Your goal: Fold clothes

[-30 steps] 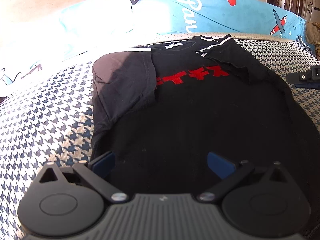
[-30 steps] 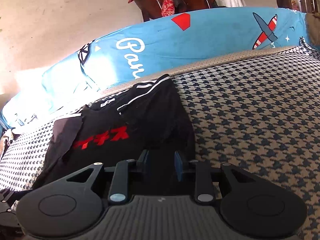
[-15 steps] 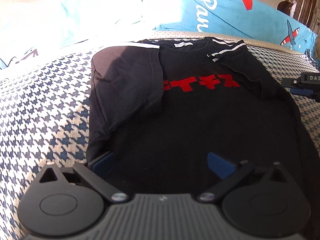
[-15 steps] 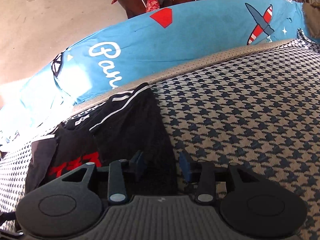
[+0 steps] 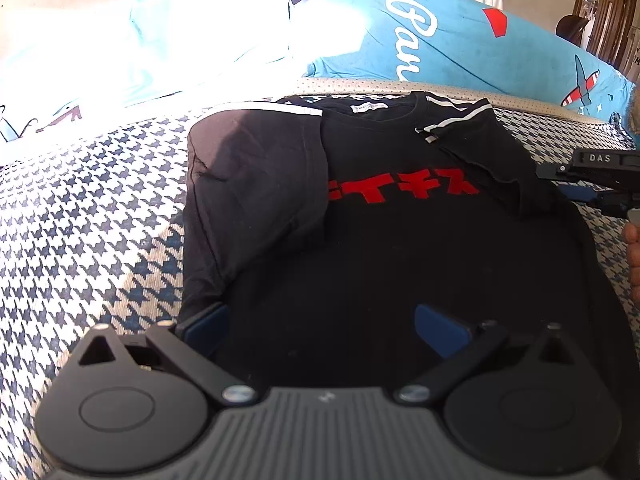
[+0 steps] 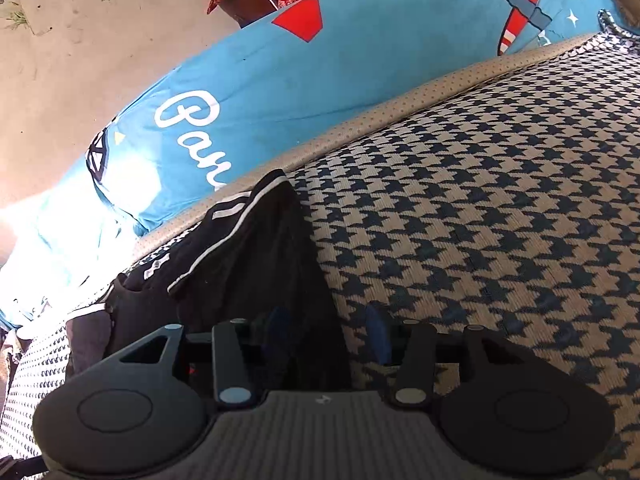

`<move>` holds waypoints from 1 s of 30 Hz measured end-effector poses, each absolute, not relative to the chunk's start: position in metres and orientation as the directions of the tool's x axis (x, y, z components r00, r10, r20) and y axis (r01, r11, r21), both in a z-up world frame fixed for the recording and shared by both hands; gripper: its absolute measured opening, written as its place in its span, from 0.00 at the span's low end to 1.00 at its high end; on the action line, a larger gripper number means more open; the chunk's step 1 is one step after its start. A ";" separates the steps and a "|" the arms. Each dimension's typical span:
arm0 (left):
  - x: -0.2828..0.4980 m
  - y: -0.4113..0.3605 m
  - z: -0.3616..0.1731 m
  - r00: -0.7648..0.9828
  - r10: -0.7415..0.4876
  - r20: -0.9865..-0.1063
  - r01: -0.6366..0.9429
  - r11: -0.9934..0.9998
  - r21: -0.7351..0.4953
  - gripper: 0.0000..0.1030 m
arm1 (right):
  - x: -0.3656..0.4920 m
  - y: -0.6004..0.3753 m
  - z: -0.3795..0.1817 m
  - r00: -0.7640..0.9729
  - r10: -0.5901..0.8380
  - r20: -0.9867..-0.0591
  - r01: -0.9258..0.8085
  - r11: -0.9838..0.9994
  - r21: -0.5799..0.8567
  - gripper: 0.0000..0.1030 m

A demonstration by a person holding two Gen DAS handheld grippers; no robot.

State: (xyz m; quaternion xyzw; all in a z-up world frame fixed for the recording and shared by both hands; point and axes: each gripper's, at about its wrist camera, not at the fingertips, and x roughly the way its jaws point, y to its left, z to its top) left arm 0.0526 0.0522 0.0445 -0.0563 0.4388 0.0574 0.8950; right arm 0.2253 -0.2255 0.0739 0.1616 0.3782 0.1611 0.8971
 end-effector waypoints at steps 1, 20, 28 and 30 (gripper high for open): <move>0.053 0.052 0.044 0.606 0.051 -0.794 -0.153 0.987 -0.053 1.00 | 0.226 -0.224 0.073 0.660 0.418 -0.624 -0.174 0.894 0.414 0.46; 0.048 0.047 0.045 0.605 0.039 -0.796 -0.127 0.991 -0.048 1.00 | 0.234 -0.213 0.069 0.655 0.449 -0.607 -0.210 0.880 0.425 0.13; 0.048 0.045 0.041 0.583 0.047 -0.811 -0.128 0.991 -0.034 1.00 | 0.236 -0.207 0.069 0.674 0.415 -0.611 -0.189 0.897 0.401 0.11; 0.047 0.044 0.040 0.578 0.059 -0.814 -0.129 0.991 -0.020 1.00 | 0.236 -0.204 0.071 0.683 0.407 -0.607 -0.179 0.898 0.401 0.11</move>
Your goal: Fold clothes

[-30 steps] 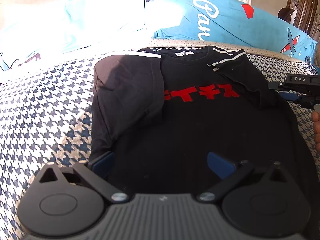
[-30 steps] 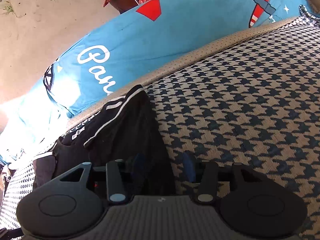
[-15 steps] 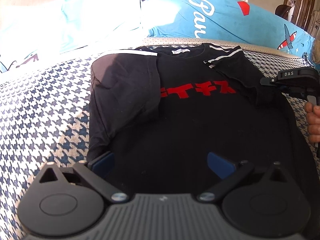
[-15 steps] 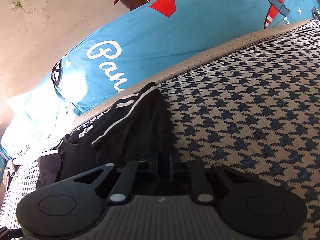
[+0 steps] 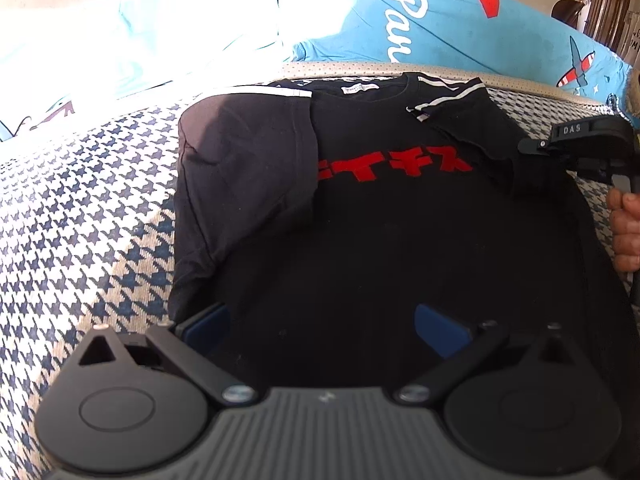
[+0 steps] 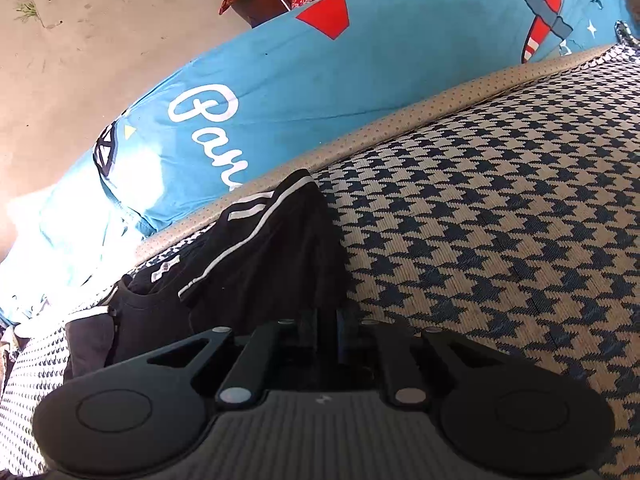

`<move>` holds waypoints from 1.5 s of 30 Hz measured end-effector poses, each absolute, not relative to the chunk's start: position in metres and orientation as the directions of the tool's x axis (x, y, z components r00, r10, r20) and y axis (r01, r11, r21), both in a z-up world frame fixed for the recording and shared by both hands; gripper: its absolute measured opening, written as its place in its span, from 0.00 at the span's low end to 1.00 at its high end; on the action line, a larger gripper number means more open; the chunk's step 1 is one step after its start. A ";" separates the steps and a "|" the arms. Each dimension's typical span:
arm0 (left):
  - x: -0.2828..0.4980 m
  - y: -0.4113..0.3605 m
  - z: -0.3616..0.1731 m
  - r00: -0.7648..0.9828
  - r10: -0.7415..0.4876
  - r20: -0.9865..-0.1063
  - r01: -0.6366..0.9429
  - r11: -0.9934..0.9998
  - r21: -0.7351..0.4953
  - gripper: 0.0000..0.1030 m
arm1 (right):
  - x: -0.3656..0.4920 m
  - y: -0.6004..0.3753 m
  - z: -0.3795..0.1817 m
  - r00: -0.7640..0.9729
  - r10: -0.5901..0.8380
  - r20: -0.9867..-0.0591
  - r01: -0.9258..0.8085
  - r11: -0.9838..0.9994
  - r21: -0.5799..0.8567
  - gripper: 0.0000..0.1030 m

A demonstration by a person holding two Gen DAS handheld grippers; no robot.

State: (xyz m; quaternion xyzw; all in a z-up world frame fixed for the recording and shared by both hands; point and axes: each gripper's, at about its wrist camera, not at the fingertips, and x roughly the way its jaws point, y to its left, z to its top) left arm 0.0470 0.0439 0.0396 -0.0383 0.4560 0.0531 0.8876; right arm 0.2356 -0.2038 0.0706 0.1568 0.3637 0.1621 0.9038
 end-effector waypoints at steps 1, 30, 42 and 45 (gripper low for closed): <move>0.046 0.044 0.039 0.576 0.063 -0.815 -0.129 0.991 -0.015 1.00 | 0.235 -0.202 0.072 0.689 0.403 -0.602 -0.178 0.900 0.399 0.10; -0.008 0.120 0.040 0.486 0.109 -0.867 -0.354 0.932 -0.081 1.00 | 0.171 0.031 0.116 0.460 0.735 -0.499 -0.676 0.654 0.340 0.09; -0.021 0.133 0.047 0.492 0.087 -0.866 -0.370 0.922 -0.117 1.00 | 0.175 0.053 0.085 0.371 0.705 -0.605 -0.715 0.633 0.298 0.10; -0.024 0.132 0.048 0.489 0.087 -0.868 -0.365 0.924 -0.113 1.00 | 0.181 0.055 0.076 0.363 0.663 -0.654 -0.699 0.659 0.280 0.10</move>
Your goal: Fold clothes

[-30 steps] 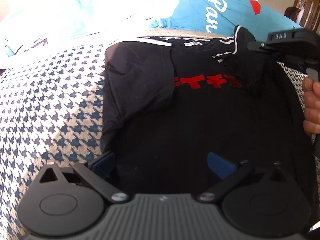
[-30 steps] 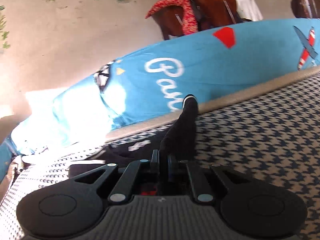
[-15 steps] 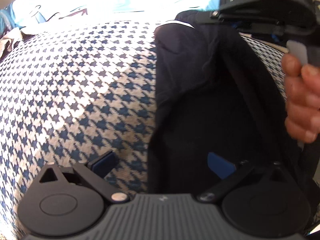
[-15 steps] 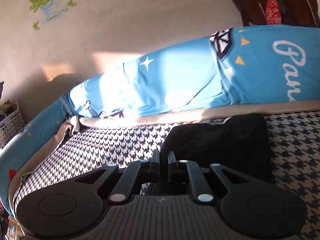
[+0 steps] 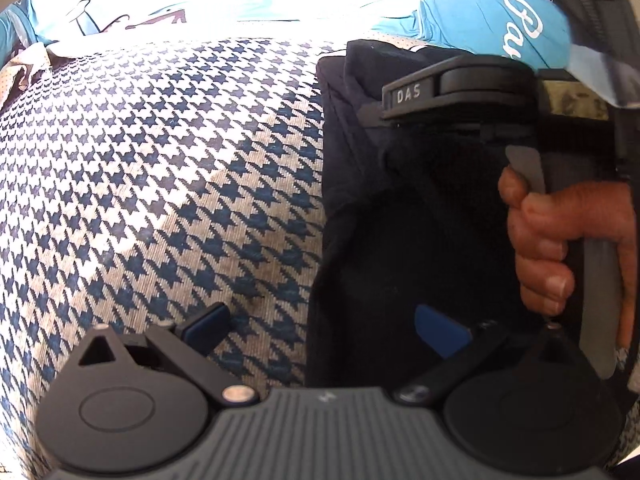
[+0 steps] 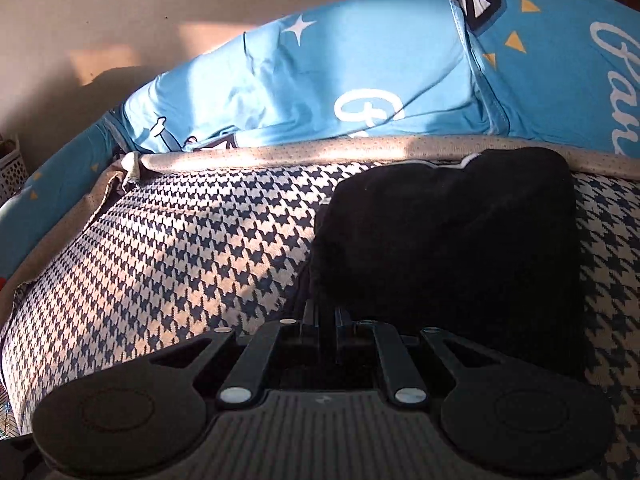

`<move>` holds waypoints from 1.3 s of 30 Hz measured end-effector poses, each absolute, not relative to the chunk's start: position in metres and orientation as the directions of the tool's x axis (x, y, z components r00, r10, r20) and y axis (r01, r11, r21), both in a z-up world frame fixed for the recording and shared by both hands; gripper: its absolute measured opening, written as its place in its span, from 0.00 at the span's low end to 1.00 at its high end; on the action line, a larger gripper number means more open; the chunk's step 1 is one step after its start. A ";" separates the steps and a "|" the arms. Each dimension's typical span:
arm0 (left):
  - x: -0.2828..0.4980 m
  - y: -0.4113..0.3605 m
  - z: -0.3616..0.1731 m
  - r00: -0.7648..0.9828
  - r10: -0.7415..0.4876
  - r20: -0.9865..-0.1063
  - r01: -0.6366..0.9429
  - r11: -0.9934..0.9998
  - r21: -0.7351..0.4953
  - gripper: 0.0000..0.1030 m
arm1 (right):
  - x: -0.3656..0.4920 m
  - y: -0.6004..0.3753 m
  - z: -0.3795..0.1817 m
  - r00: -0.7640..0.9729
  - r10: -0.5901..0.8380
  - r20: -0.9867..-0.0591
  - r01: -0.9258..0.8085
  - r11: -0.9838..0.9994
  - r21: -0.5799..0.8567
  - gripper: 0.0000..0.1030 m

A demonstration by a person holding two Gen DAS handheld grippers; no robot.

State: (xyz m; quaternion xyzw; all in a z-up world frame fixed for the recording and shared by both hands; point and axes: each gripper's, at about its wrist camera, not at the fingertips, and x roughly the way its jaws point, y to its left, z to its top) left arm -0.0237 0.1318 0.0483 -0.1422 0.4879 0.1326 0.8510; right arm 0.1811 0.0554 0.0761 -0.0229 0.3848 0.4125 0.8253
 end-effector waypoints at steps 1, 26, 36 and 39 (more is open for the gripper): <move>-0.025 0.132 0.049 0.491 0.082 -0.867 -0.364 0.924 -0.118 1.00 | 0.182 0.056 0.077 0.363 0.666 -0.652 -0.703 0.655 0.277 0.10; -0.046 0.156 0.060 0.477 0.093 -0.874 -0.414 0.901 -0.130 1.00 | 0.179 0.105 0.081 0.560 0.538 -0.630 -0.724 0.688 -0.056 0.14; -0.006 0.132 0.052 0.479 0.094 -0.873 -0.416 0.900 -0.132 1.00 | 0.168 0.084 0.113 0.602 0.630 -0.490 -0.711 0.703 0.031 0.04; -0.004 0.130 0.053 0.476 0.100 -0.874 -0.412 0.903 -0.121 1.00 | 0.163 0.084 0.120 0.573 0.686 -0.449 -0.744 0.665 0.066 0.04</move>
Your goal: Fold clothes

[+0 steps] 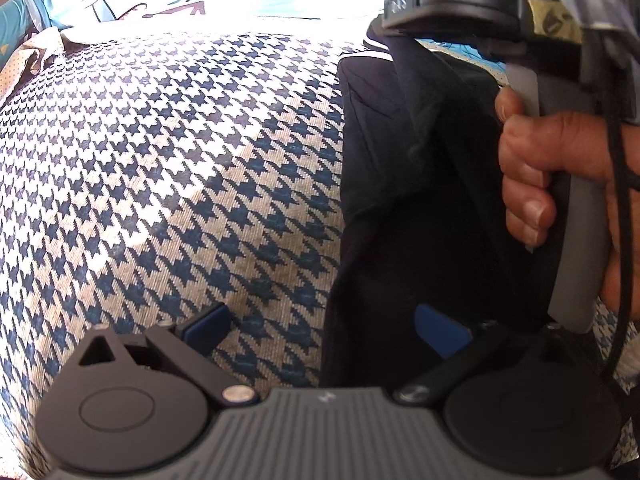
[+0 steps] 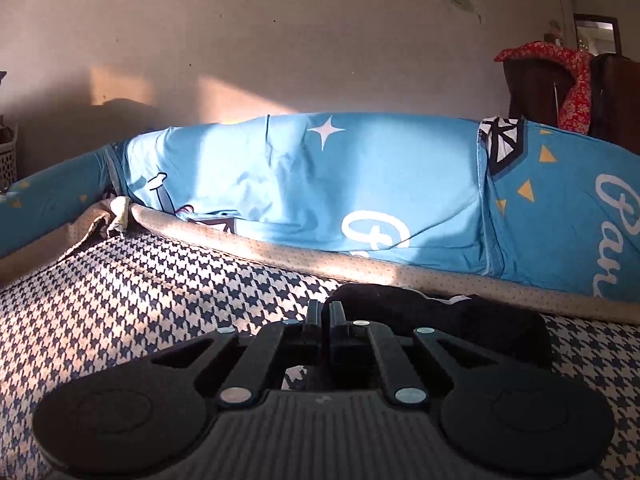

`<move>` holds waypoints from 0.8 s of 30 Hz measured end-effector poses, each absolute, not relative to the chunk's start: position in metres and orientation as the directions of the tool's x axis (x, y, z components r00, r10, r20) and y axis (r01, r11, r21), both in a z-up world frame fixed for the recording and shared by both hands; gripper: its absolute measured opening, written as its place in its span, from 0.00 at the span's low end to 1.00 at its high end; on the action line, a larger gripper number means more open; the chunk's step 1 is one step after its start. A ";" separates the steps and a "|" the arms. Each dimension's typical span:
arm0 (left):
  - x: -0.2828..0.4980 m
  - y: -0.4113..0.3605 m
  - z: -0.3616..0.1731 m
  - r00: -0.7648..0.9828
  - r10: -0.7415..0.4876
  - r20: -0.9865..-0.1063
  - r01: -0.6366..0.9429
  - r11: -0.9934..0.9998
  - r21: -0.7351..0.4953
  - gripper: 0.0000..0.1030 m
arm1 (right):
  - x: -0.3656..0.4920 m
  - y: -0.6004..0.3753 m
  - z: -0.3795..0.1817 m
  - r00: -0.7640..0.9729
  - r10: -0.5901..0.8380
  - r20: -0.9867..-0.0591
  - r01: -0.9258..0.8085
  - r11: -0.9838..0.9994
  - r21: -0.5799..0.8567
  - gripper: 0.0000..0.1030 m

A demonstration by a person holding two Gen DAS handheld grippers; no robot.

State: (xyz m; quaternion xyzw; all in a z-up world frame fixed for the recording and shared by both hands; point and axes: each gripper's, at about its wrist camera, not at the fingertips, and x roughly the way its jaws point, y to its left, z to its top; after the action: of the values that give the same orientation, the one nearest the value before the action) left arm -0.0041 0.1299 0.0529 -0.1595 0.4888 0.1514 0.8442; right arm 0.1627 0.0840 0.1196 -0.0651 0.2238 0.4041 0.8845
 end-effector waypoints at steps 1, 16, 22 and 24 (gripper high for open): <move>-0.004 0.129 0.053 0.476 0.102 -0.874 -0.410 0.904 -0.118 1.00 | 0.164 0.086 0.117 0.543 0.706 -0.454 -0.760 0.643 0.091 0.05; 0.014 0.129 0.040 0.479 0.109 -0.871 -0.428 0.895 -0.123 1.00 | 0.179 0.060 0.116 0.470 0.715 -0.517 -0.725 0.647 0.237 0.12; 0.016 0.130 0.047 0.496 0.166 -0.852 -0.462 0.881 -0.098 1.00 | 0.173 0.034 0.118 0.438 0.711 -0.549 -0.716 0.646 0.266 0.13; 0.017 0.131 0.048 0.496 0.186 -0.848 -0.477 0.875 -0.087 1.00 | 0.167 0.029 0.118 0.442 0.699 -0.562 -0.725 0.648 0.234 0.13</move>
State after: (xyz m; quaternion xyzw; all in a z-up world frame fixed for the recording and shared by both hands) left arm 0.0174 0.1314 0.0483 -0.1572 0.4625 0.1950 0.8505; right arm 0.1671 0.0287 0.1178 -0.0206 0.3211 0.4193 0.8489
